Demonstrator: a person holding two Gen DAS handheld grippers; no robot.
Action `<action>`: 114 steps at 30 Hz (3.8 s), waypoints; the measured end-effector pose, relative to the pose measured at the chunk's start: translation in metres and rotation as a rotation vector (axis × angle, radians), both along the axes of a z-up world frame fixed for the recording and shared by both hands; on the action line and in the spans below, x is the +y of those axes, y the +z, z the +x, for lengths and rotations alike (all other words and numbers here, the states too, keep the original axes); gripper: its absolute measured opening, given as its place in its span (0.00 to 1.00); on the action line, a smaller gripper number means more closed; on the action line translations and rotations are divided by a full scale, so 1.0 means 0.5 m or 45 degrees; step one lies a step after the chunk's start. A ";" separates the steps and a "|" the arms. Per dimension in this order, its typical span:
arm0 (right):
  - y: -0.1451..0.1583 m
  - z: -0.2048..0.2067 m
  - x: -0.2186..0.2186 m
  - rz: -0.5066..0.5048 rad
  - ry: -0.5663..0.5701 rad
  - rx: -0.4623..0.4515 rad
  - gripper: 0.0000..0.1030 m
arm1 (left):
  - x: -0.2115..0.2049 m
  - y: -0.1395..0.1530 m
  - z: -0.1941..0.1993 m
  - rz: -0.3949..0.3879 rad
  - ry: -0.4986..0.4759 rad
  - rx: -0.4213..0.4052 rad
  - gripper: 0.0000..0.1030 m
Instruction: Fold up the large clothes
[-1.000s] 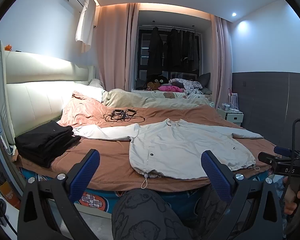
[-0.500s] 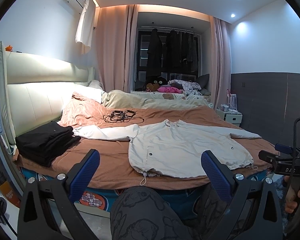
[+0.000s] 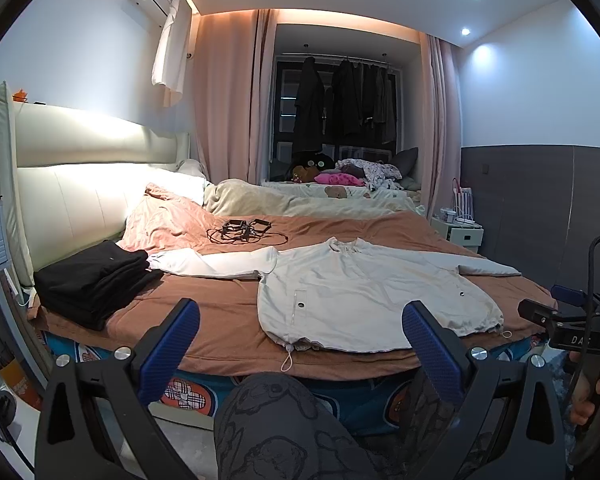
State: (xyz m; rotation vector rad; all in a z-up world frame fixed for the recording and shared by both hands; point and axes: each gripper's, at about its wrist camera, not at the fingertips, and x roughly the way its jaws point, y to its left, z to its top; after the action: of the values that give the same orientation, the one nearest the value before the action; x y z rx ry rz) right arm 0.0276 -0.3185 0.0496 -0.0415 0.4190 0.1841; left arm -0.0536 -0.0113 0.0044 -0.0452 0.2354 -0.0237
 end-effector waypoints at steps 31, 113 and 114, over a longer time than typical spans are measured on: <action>0.005 -0.013 -0.004 -0.003 -0.007 -0.012 1.00 | -0.004 -0.004 -0.019 -0.005 -0.004 0.004 1.00; -0.211 0.990 0.273 0.145 0.191 0.617 0.55 | 0.526 -0.256 1.069 -0.506 0.362 0.754 0.51; -0.215 0.999 0.277 0.147 0.196 0.625 0.53 | 0.533 -0.267 1.084 -0.525 0.373 0.767 0.51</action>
State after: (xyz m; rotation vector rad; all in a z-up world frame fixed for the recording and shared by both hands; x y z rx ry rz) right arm 0.5272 -0.1798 -0.0581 0.0872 0.8945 0.3727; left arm 0.4883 0.2550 -0.1288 -0.5010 0.8218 0.2375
